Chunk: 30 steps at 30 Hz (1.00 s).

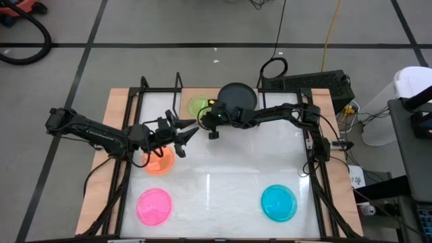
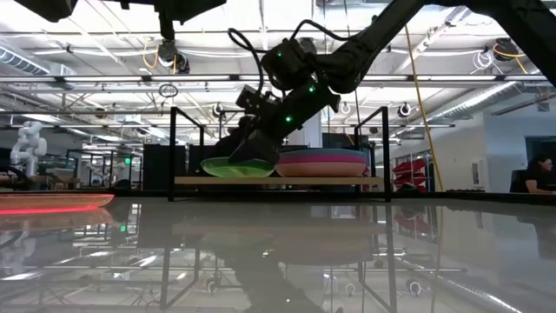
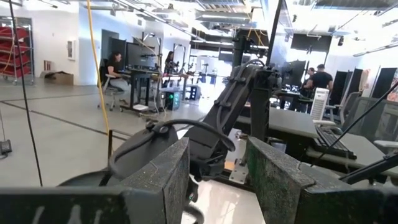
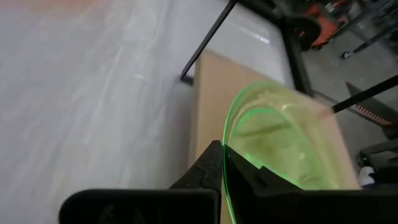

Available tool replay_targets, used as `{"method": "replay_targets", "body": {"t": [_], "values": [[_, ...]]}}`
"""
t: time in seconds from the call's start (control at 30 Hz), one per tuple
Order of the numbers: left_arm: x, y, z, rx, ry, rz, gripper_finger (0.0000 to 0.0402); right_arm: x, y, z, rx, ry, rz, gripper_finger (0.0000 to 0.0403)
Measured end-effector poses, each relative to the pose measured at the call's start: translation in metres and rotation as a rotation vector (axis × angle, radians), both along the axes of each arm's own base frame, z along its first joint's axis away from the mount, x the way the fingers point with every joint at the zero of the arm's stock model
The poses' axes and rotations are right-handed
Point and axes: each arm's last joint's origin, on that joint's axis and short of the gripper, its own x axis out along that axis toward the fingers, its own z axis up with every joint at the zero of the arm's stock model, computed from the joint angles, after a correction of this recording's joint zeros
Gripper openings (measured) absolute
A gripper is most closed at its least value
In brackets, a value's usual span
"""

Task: Place and stack plates onto a shelf
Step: Put the light green plate on the shelf, then stack the light orange plate on top of the light green plate on the shelf

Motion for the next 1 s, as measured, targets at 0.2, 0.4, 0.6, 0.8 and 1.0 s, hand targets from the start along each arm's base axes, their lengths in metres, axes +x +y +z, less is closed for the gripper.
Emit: {"method": "replay_targets", "body": {"t": [0.2,0.4,0.6,0.8,1.0], "values": [[0.0,0.0,0.0,-0.001,0.0,0.0,0.0163,0.003,-0.001,0.007,-0.008,-0.076,-0.004,0.0032],[0.001,0.001,-0.002,0.001,0.024,0.002,0.0163,0.002,-0.002,0.005,0.033,-0.074,0.001,0.0084],[0.001,0.0,-0.005,-0.004,0.048,0.001,0.0163,-0.001,0.002,0.018,0.074,-0.087,-0.007,0.0128],[0.004,-0.014,0.008,0.012,0.081,-0.051,0.0163,-0.032,0.052,0.078,0.256,-0.205,0.227,0.0131],[0.003,-0.033,0.018,0.076,0.253,0.0,0.0163,-0.104,0.092,0.1,0.154,-0.316,0.176,0.0127]]}}
